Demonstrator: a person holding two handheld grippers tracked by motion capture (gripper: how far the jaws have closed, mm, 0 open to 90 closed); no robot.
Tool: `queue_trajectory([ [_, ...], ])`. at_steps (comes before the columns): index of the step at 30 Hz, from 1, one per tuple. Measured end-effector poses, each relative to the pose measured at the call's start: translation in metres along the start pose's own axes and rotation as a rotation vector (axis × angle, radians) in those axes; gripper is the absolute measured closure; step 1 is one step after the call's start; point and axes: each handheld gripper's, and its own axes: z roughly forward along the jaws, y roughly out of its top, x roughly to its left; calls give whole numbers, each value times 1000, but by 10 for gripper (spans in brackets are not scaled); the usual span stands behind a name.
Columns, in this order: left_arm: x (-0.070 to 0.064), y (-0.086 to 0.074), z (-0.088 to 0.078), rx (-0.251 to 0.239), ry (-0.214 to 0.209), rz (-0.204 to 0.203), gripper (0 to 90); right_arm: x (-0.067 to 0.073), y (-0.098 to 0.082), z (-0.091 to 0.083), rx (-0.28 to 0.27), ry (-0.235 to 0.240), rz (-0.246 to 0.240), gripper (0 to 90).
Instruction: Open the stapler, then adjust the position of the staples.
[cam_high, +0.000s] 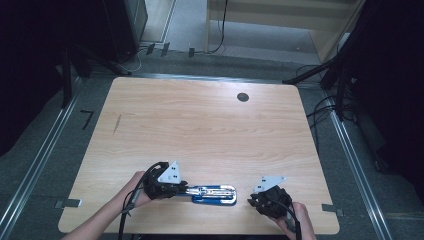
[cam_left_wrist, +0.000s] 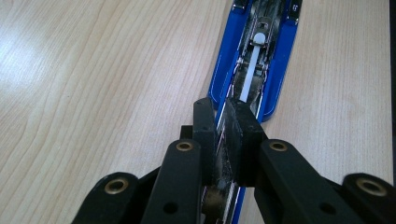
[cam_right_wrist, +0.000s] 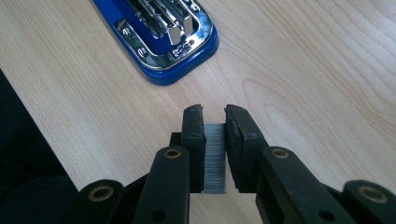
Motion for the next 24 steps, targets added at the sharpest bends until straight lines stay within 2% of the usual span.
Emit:
queue_trajectory([
  [16, 0, -1, 0, -1, -1, 1, 838, -3, 6, -2, -18, -13, -11, 796],
  [24, 0, 0, 0, -4, 1, 1, 838, -5, 9, -6, -45, -19, -18, 796],
])
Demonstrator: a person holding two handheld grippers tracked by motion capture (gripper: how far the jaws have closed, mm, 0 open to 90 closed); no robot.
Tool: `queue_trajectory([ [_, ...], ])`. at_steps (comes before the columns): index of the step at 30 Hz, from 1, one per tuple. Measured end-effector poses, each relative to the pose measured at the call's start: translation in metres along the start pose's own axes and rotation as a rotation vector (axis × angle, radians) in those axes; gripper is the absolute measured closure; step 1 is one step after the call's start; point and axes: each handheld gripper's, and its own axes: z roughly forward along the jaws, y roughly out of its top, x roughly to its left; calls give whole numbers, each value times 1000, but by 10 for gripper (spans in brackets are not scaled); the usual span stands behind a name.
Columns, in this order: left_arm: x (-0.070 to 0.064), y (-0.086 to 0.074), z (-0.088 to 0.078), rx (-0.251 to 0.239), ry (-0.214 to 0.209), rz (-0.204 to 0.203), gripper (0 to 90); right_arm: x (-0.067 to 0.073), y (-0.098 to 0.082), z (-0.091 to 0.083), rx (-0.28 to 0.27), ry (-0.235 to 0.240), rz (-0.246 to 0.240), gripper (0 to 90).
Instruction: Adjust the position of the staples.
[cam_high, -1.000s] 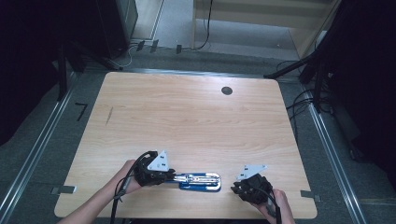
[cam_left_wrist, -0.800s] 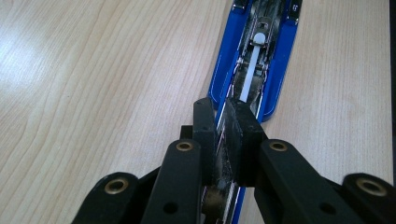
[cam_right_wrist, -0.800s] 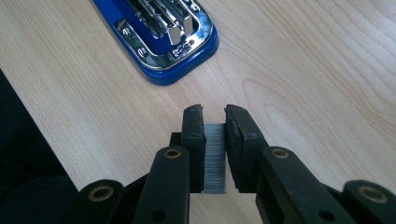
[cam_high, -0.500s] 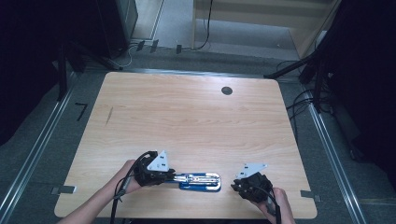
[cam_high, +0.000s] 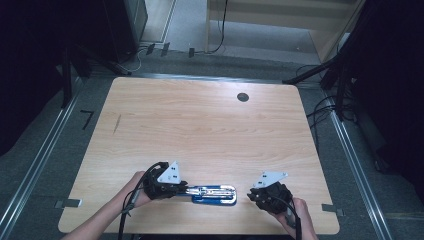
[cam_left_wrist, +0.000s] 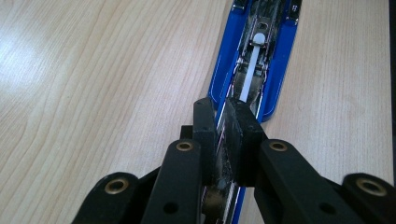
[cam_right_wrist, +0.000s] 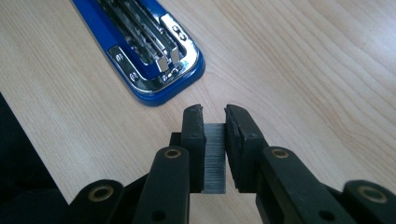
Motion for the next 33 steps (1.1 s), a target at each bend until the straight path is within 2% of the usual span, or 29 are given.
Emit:
queue_trajectory([
  [12, 1, 0, 1, -4, -7, 7, 838, -5, 16, 0, -39, -2, 5, 796],
  [21, 0, -1, 0, -4, 2, 6, 839, -15, 35, 8, -69, -2, 6, 796],
  [26, 0, -1, 0, -3, 2, 5, 839, -16, 38, 11, -64, -5, -2, 796],
  [33, 0, 0, 1, -7, -4, 8, 839, -17, 43, 6, -80, -10, -11, 796],
])
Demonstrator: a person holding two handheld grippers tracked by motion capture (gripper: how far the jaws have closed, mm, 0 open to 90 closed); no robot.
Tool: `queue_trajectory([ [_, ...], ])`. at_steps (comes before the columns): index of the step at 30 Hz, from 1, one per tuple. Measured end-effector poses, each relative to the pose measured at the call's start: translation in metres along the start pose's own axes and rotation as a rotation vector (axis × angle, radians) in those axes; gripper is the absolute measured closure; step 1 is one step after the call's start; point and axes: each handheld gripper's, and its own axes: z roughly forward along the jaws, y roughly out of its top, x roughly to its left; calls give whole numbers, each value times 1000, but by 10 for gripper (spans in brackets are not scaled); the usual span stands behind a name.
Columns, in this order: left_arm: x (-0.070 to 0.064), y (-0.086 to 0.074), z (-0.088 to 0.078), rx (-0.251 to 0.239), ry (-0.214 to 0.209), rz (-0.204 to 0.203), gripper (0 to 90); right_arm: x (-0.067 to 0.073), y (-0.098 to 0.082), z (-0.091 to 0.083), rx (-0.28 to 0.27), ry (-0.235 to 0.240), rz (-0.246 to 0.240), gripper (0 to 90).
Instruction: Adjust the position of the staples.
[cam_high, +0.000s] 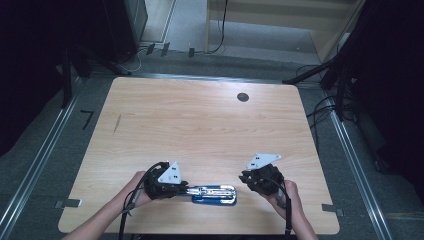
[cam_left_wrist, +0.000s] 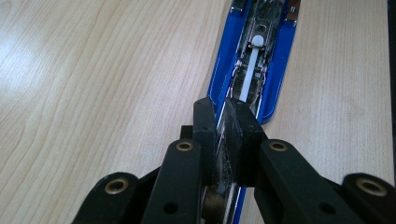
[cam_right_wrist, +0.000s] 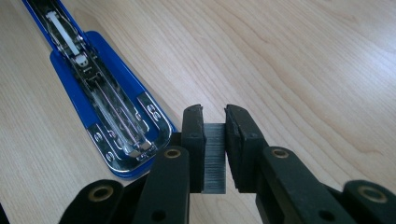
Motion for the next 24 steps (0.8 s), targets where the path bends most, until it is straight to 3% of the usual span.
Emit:
queue_trajectory([
  [8, 1, 0, 0, 0, -3, 3, 838, 2, 8, 1, -14, 9, -26, 796],
  [24, 0, 0, 0, 2, 2, 9, 832, 19, 23, 13, -20, 91, -108, 796],
])
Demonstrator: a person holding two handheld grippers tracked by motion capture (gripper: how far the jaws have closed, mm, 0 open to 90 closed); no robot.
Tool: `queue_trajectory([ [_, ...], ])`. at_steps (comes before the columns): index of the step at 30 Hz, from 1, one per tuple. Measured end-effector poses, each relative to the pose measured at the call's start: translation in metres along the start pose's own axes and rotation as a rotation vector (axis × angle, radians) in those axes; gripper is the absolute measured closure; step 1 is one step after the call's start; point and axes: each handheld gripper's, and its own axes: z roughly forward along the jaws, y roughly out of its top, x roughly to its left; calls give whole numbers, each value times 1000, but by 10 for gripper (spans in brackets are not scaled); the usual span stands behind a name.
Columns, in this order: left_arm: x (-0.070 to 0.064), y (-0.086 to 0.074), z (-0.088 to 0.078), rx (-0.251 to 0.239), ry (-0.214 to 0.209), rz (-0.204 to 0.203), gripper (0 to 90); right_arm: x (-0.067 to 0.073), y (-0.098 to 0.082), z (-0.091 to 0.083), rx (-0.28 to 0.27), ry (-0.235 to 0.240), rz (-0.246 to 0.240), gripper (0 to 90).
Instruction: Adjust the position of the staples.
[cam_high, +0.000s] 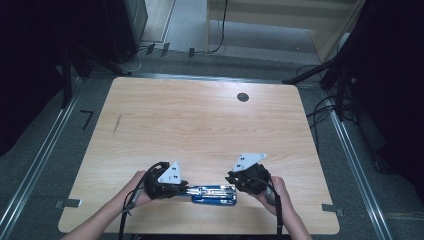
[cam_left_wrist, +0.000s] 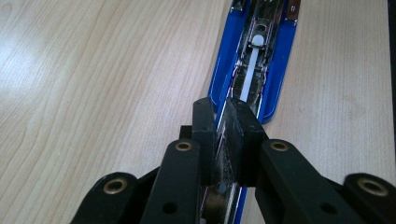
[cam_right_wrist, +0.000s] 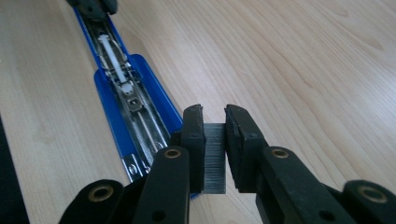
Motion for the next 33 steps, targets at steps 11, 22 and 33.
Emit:
queue_trajectory([
  [11, 1, 1, 0, 2, 7, 8, 826, 12, 7, 12, 3, 79, -68, 796],
  [22, 2, 1, 0, 6, 8, 5, 823, 20, 7, 20, 19, 135, -125, 796],
  [33, 2, 1, 0, 7, 6, 4, 824, 18, 3, 25, 23, 173, -141, 796],
])
